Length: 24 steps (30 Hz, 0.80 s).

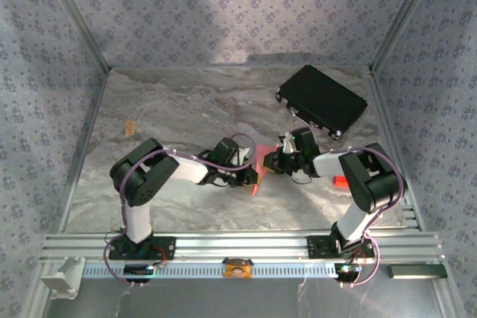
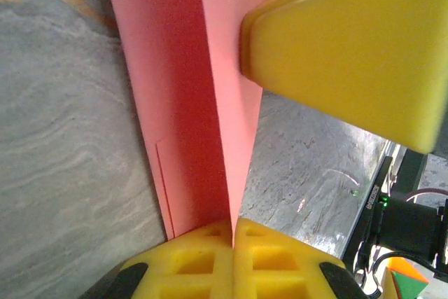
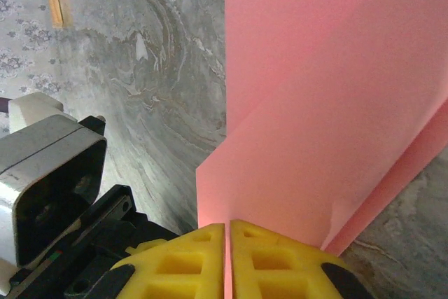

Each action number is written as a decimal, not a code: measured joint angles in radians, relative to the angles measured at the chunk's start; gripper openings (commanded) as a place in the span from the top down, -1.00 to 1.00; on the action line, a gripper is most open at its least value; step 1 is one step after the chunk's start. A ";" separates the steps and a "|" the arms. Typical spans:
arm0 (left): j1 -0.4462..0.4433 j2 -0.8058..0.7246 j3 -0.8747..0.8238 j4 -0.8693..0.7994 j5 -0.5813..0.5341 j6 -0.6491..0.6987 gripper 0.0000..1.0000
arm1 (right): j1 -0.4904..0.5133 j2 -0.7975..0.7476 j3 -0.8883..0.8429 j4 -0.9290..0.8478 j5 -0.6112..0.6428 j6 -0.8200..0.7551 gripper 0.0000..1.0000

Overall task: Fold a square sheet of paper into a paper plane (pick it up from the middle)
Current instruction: Fold the wing for the fifth time at the center of the table.

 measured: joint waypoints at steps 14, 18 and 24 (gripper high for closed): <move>0.006 0.006 0.001 0.004 0.013 -0.018 1.00 | -0.005 0.031 0.013 0.002 -0.008 -0.001 0.75; 0.009 0.011 0.003 0.004 0.022 -0.018 1.00 | -0.005 0.048 0.020 0.004 -0.010 -0.002 0.75; 0.010 0.011 0.004 0.003 0.023 -0.022 0.97 | -0.005 0.065 0.037 -0.013 -0.010 -0.011 0.76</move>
